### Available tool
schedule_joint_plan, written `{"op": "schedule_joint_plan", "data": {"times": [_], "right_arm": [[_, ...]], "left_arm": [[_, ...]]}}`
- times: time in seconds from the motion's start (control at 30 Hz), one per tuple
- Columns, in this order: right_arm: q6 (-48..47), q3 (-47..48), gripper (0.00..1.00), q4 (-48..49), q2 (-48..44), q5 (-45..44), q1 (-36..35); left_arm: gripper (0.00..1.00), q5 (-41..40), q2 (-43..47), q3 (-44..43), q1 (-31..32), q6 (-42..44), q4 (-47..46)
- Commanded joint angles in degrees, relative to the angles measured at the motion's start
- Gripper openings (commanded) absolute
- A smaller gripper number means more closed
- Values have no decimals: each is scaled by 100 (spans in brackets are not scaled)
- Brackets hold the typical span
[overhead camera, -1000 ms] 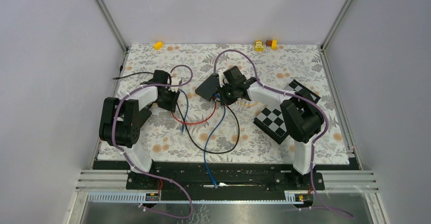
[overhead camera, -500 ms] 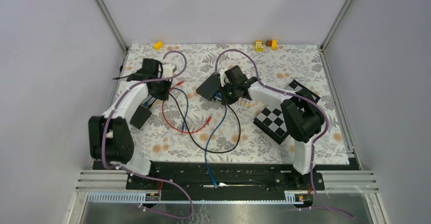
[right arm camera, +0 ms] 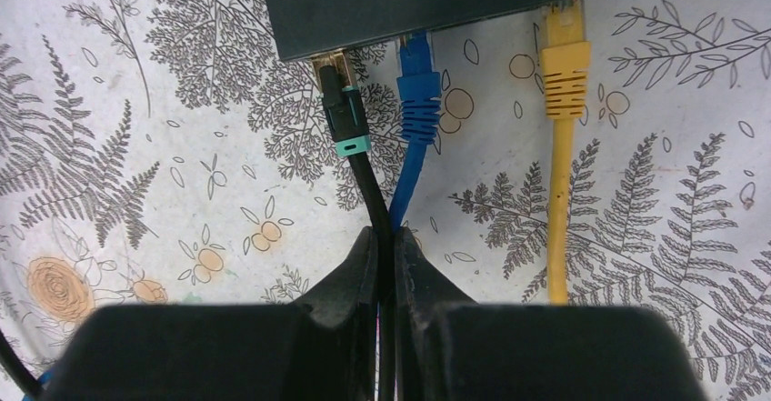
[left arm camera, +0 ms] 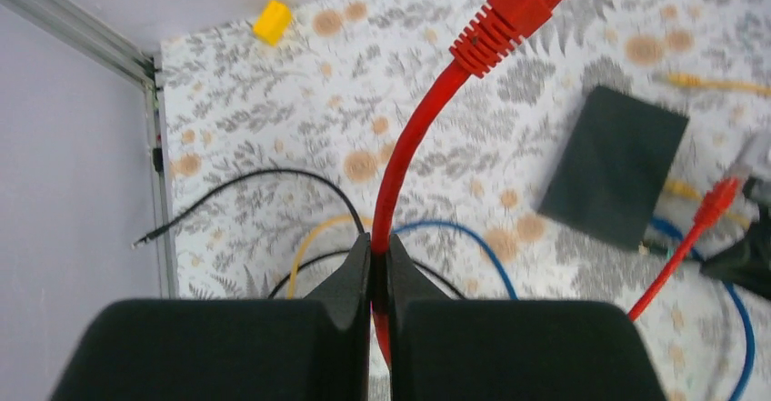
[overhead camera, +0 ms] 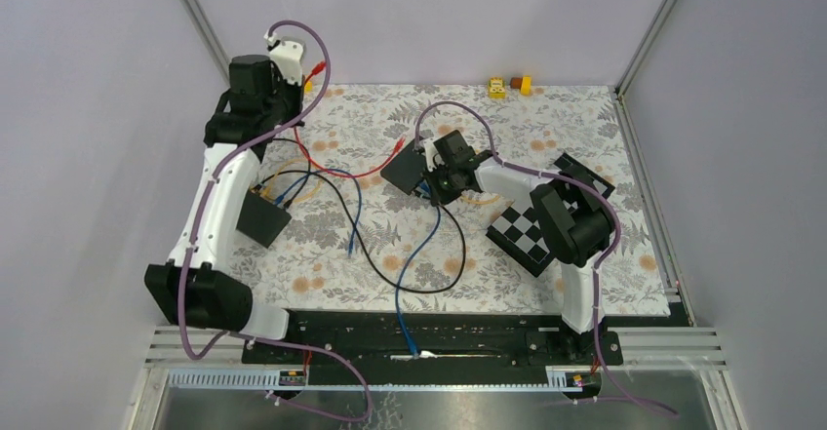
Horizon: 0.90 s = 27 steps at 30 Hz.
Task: Pull the plug from the switch port
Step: Place the switch port at the center of the board, then place the connector at the corner of the board.
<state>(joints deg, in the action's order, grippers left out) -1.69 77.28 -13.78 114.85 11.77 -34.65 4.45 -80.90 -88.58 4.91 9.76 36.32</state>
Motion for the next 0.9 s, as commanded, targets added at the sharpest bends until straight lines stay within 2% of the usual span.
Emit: {"op": "schedule_joint_plan", "data": {"times": [0.0,0.13,0.3,0.6,0.77,0.87], "right_arm": [[-85,7,11,104,119,150,66],[-93,-14,19,107,49,238,85],[-144,-159,38,167,-198,458,152],[-298,-542,61,315,-819,1147,399],[-559,-678,65,224,-1290,1313,470],[-662,-711,65,122,-1547,1274,520]], "left_arm": [[0,-417,-558,-362,-28,-583,-1057],[0,-769,-1146,-411,-25,-899,-1843],[0,-1241,-1991,-571,-25,-1190,-2735],[0,-1482,-3784,-1539,-16,-1474,-2985],[13,-1672,-4612,-2138,-26,-1138,-2847],[33,-1748,-4936,-2437,-25,-1021,-2735]]}}
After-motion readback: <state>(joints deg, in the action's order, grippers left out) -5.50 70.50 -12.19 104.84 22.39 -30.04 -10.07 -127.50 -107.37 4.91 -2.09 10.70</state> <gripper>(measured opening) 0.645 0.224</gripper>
